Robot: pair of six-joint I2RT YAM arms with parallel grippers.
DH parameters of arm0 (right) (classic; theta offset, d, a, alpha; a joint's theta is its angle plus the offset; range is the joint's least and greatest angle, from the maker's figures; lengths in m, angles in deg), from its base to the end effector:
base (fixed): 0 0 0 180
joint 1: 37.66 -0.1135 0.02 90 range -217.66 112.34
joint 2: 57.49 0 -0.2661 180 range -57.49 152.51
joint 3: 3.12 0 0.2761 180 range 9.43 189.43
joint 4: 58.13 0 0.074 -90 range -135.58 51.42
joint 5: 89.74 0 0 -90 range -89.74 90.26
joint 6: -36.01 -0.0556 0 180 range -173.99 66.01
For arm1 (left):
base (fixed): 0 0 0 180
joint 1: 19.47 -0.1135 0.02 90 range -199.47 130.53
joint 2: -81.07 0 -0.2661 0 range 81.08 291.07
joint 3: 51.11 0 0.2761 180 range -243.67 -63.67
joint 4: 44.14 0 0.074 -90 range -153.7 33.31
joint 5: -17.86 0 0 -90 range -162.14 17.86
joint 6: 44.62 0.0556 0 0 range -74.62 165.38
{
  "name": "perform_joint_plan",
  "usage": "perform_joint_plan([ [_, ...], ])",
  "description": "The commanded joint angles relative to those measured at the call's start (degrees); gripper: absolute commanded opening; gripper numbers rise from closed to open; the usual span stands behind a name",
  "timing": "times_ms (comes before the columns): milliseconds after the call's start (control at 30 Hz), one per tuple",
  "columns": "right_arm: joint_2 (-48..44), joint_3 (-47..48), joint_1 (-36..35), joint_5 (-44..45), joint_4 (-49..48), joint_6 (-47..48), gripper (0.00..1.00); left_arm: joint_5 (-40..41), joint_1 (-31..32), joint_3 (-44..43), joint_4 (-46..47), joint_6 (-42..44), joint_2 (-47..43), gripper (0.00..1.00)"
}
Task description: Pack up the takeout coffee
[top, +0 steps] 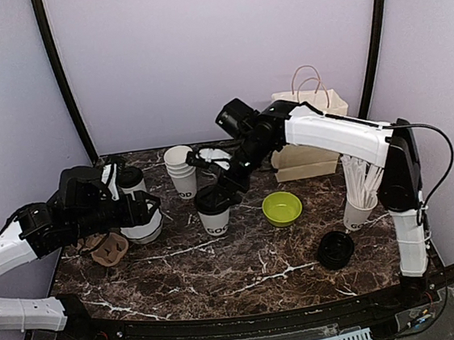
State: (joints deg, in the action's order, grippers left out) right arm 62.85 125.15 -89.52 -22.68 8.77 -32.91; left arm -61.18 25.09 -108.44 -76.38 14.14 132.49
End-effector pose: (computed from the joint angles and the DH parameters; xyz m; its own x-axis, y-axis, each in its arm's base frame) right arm 0.2871 0.4007 0.2740 -0.1887 -0.7766 -0.6011 -0.9820 0.1408 0.1262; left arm 0.1812 -0.1636 0.2929 -0.5645 -0.1587 -0.8100 0.3213 0.8617 -0.3927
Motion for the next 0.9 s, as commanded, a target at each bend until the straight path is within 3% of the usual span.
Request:
perform_joint_plan([
  [0, -5.7, -2.5, 6.1, -2.6, -2.7, -1.5, 0.71, -0.8, 0.0, -0.5, 1.9, 0.7, 1.3, 0.79],
  [333, -13.6, -10.0, 20.9, -3.9, -3.7, -2.5, 0.7, -2.1, 0.0, -2.3, 3.2, 1.8, 5.0, 0.79],
  [567, -21.2, -20.3, 31.0, -3.9, -6.6, -2.7, 0.7, -3.1, -0.1, -3.3, 4.1, 2.5, 7.4, 0.79],
  [867, -25.7, -30.8, 38.2, 0.0, -10.6, -2.3, 0.7, -4.5, 0.0, -3.9, 5.6, 2.6, 9.9, 0.79],
])
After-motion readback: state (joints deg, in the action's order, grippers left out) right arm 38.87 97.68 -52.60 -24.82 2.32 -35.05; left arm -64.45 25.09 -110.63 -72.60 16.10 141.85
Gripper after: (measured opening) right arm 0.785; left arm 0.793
